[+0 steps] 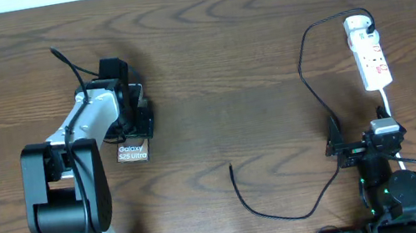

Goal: Plug charger to phone and switch on socket
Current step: 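Lower the left gripper and close it on the phone's sides, then lift the phone with the left gripper and turn it upright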

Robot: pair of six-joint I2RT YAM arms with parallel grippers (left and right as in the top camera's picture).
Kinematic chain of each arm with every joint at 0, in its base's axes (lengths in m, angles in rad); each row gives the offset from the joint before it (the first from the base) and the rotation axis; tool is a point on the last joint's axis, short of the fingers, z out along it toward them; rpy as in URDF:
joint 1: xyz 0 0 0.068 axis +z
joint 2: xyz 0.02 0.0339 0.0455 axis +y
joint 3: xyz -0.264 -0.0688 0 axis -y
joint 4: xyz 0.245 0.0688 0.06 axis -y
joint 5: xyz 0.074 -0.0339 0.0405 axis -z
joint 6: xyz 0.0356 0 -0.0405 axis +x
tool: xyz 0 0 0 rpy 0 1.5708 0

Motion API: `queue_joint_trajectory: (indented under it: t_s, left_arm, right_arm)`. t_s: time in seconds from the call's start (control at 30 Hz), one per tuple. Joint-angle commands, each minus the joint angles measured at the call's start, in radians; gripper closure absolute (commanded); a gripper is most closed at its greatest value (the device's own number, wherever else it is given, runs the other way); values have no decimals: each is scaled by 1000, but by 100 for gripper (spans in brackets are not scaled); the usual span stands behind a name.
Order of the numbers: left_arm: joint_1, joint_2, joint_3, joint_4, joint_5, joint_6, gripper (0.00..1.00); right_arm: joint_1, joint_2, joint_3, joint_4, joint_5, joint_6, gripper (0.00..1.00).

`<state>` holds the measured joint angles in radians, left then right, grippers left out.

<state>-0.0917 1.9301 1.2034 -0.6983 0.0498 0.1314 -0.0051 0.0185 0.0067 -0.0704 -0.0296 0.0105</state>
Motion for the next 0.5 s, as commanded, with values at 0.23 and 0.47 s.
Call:
queue_joint_trajectory:
  t_s: [0.23, 0.47]
  left_arm:
    - [5, -5, 27, -34, -13, -5, 93]
    - [5, -62, 28, -53, -13, -6, 93]
  right_arm:
    - [9, -4, -1, -5, 1, -11, 1]
    - [9, -4, -1, -5, 1, -11, 1]
